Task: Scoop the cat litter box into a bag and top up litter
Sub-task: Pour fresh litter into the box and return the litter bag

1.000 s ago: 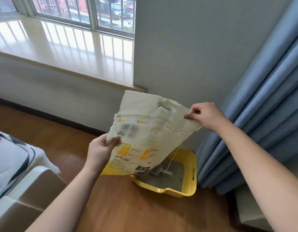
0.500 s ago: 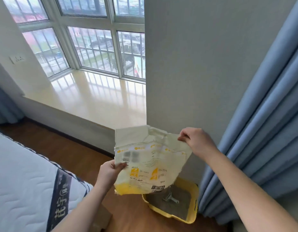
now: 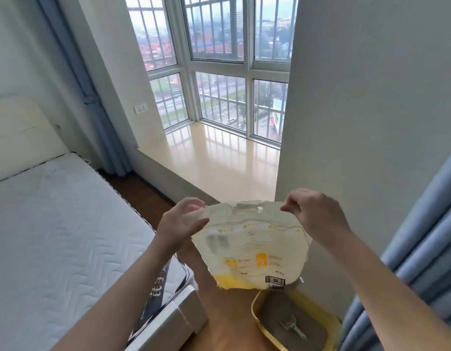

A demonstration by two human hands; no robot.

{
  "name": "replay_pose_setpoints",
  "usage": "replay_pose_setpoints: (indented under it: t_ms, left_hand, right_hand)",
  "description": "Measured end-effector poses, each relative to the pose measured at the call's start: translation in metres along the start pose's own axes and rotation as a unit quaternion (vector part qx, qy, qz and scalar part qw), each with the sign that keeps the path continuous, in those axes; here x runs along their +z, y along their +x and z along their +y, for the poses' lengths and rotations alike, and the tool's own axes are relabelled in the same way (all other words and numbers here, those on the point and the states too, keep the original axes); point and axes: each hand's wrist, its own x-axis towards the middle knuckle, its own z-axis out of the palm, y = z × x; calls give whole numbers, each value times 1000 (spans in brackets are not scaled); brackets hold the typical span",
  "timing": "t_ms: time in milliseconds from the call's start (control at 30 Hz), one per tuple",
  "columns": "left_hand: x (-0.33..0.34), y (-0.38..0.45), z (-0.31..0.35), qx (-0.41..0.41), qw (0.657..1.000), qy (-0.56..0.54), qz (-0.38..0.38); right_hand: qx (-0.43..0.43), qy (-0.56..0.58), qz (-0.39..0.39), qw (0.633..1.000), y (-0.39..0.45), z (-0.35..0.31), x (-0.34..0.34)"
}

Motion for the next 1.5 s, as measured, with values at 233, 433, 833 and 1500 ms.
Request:
replay_pose_setpoints:
  t_ms: [233, 433, 833, 1500]
  left_hand:
    - [-40, -54, 12, 60, 927, 369, -44]
    - [-87, -125, -24, -30, 930, 365, 37]
    - [-239, -300, -53, 0, 917, 347, 198]
    - [-479, -676, -51, -277, 697, 568, 338]
  right_hand:
    - [-138, -8, 2, 990, -8, -58, 41]
    - [-199, 35, -27, 979, -25, -135, 63]
    - [-308, 69, -68, 946, -108, -329, 87]
    - [-635, 241, -49, 732, -292, -745, 130]
